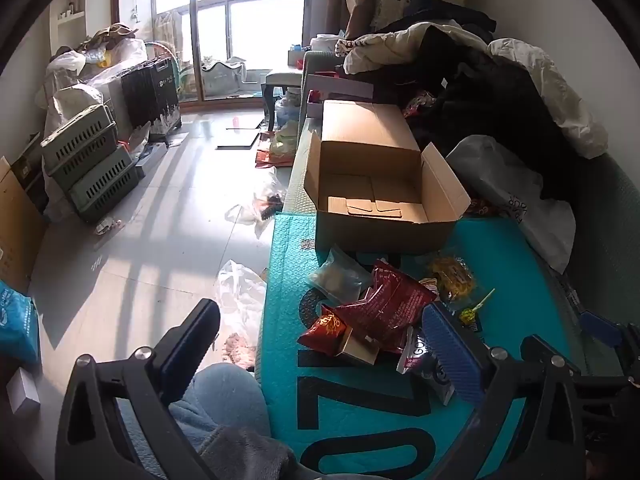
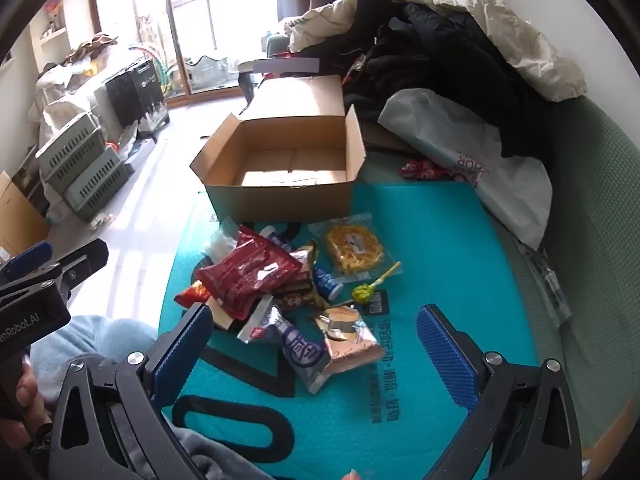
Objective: Organize snacks
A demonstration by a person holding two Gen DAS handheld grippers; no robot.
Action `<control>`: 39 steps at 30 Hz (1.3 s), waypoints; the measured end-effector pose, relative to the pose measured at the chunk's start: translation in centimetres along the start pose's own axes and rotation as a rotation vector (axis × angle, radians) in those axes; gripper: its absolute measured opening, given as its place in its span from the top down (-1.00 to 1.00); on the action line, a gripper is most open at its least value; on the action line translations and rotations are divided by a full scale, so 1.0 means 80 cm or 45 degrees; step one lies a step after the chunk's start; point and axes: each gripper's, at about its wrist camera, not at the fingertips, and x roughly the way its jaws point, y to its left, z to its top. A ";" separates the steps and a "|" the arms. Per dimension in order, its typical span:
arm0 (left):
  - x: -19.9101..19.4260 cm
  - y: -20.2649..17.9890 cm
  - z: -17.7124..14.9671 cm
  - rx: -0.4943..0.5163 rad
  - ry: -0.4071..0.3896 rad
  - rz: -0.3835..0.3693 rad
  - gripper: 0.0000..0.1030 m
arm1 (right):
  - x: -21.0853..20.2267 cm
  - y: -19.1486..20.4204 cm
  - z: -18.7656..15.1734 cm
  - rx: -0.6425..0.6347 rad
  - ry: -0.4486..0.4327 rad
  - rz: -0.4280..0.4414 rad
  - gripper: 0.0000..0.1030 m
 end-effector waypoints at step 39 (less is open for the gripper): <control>-0.003 0.007 0.005 -0.029 0.021 -0.024 -0.99 | 0.002 0.005 0.007 -0.046 -0.010 0.001 -1.00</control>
